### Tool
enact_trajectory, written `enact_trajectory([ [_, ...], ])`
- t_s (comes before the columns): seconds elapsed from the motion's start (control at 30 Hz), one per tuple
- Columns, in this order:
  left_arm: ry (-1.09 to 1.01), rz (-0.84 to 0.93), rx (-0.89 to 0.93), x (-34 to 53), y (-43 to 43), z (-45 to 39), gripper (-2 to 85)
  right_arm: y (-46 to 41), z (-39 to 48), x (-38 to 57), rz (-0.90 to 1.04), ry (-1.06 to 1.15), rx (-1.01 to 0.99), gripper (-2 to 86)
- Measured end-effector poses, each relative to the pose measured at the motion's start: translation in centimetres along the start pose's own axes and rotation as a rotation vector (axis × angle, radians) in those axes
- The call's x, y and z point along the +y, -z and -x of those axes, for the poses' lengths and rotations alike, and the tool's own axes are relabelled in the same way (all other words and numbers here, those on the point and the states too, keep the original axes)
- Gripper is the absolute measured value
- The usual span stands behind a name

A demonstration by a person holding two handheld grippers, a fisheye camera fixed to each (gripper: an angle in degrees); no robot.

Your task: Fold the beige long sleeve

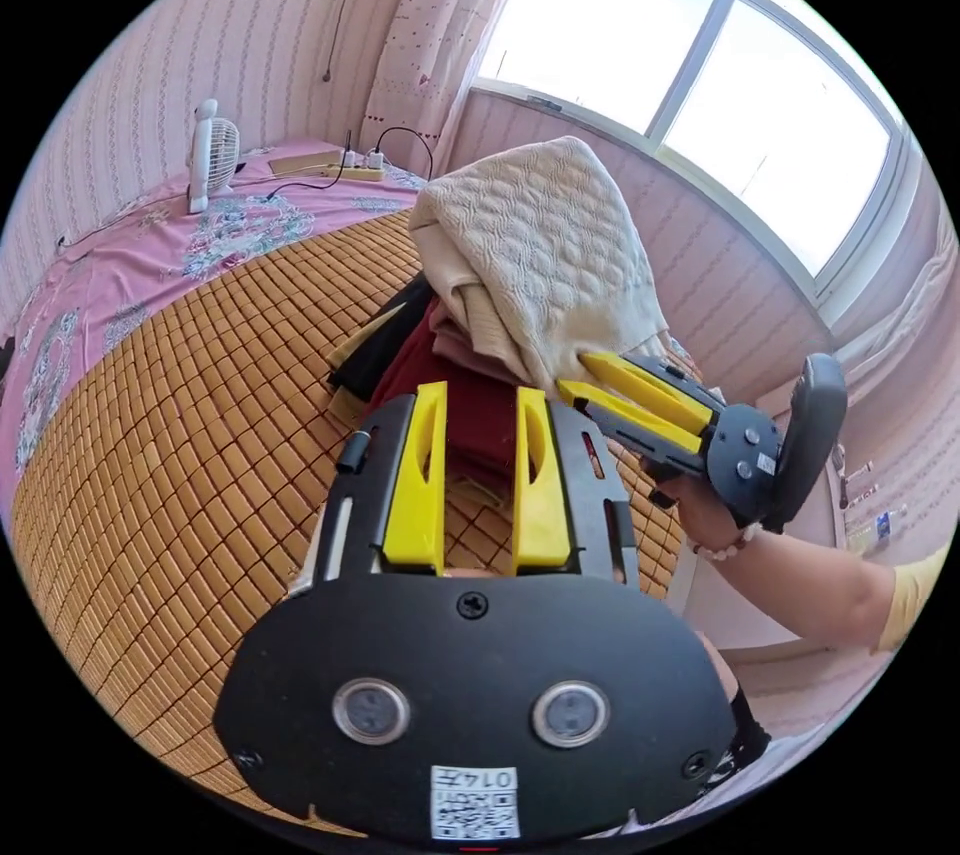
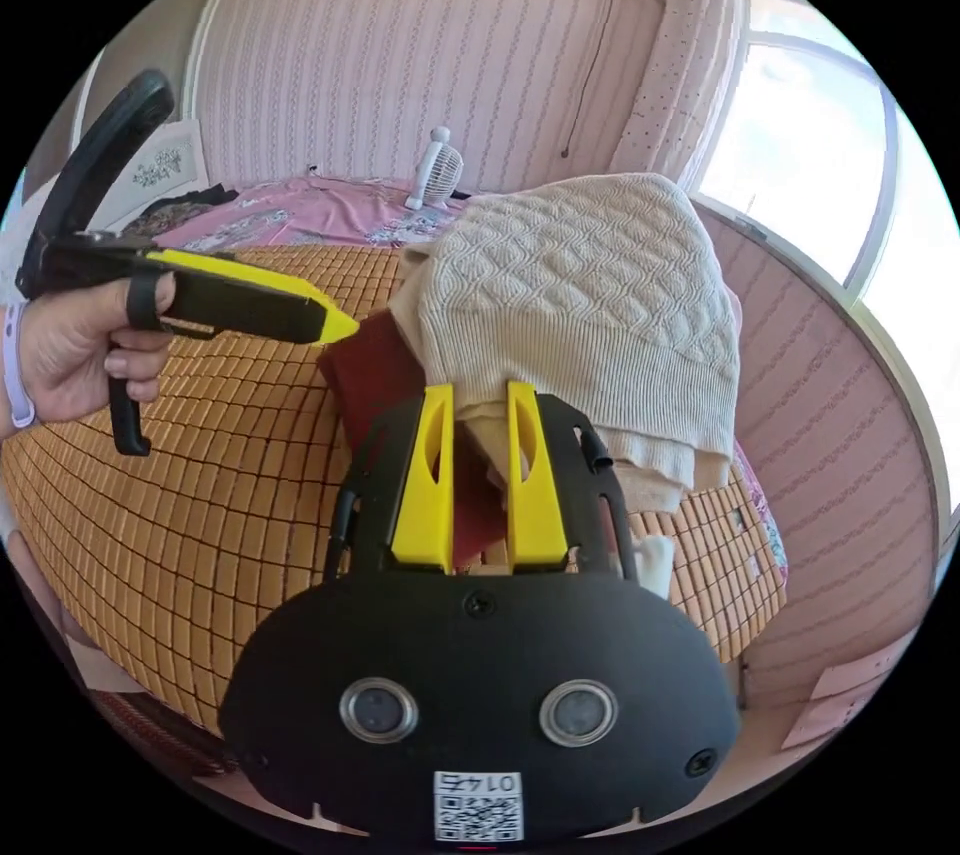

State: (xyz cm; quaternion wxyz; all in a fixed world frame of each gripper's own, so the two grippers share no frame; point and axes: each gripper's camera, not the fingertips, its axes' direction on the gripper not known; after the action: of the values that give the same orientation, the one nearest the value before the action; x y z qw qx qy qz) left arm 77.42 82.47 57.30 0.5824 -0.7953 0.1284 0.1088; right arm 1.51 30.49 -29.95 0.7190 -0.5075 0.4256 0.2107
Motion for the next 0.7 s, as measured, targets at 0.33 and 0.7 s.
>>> enact_trajectory([
  [0.33,-0.026,0.035,-0.003,-3.0,3.1,-0.3,-0.5,9.5,-7.4,0.7,-0.121,-0.118,-0.216,1.2],
  [0.7,-0.042,-0.234,-0.128,12.2,35.6,1.5,-1.0,30.0,-6.2,-5.5,-0.465,-0.031,-0.768,0.5],
])
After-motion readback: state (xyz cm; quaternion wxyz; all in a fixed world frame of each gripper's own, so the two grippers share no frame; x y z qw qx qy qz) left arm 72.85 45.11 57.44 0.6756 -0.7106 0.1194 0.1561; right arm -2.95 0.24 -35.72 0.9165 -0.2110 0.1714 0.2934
